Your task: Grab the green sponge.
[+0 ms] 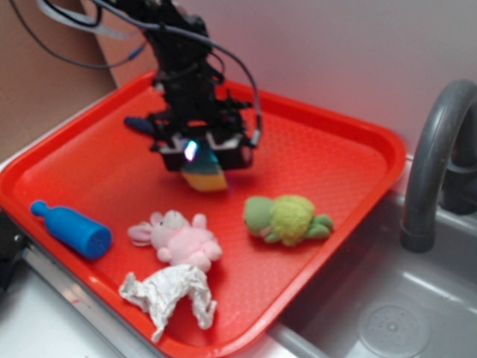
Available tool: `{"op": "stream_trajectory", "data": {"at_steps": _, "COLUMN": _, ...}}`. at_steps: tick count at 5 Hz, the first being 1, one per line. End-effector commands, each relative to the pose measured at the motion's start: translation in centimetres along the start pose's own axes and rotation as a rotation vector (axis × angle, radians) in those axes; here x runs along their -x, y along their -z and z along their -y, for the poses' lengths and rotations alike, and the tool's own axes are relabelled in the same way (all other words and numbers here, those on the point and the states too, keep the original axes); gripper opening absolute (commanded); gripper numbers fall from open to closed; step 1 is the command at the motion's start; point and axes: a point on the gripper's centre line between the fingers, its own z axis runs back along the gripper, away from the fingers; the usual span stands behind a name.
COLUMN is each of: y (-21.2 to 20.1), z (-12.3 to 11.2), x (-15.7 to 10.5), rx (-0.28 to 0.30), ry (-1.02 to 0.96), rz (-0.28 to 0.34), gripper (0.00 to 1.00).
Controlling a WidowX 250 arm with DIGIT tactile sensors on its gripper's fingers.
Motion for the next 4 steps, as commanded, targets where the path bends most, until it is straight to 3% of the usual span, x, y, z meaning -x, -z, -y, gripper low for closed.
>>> {"op": "stream_trajectory", "data": {"at_steps": 1, "y": -10.1, "z": -1.8, "x": 1.0, "rx": 0.082, "ry": 0.418, "rz": 0.149, "gripper": 0.0}}
{"op": "stream_trajectory", "data": {"at_steps": 2, "y": -13.7, "z": -4.2, "x": 1.9, "rx": 0.063, "ry": 0.476, "rz": 0.165, "gripper": 0.0}}
{"op": "stream_trajectory", "data": {"at_steps": 3, "y": -17.2, "z": -6.1, "x": 2.5, "rx": 0.051, "ry": 0.413, "rz": 0.223, "gripper": 0.0}}
{"op": "stream_trajectory", "data": {"at_steps": 4, "y": -19.4, "z": -8.6, "x": 2.2, "rx": 0.271, "ry": 0.337, "rz": 0.175, "gripper": 0.0}}
